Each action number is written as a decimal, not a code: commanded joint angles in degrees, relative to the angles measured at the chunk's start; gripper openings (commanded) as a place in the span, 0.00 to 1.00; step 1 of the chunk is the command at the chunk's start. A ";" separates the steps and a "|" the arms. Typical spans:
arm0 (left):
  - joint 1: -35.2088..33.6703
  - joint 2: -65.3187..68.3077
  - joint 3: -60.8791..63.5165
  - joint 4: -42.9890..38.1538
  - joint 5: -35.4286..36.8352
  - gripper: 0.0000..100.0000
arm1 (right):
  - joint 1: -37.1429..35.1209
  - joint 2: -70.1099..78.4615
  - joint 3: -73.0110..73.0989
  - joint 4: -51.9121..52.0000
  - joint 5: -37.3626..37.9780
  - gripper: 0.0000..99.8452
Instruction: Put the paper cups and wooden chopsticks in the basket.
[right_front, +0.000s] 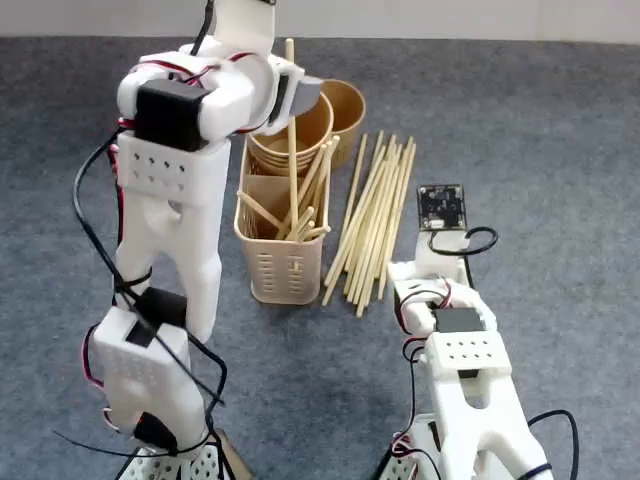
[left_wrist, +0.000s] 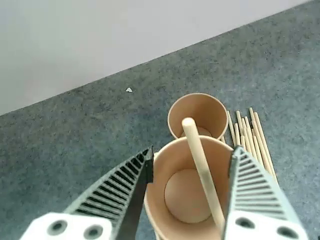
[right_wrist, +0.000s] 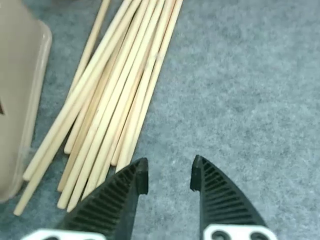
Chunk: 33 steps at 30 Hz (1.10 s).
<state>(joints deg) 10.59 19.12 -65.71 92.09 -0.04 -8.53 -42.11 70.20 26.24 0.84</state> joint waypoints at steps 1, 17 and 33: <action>-0.40 -0.13 -0.22 -2.37 0.97 0.22 | -0.40 0.13 -0.22 -0.57 -0.35 0.15; 3.21 -8.22 -7.87 -1.67 -5.19 0.00 | -0.48 0.40 -0.04 -3.03 -0.35 0.15; 5.05 -15.25 -7.96 -1.05 -7.65 0.00 | -0.57 0.48 0.04 -3.03 -0.35 0.15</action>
<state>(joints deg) 14.73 5.93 -72.66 90.77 -6.99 -8.53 -41.76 70.37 24.13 0.84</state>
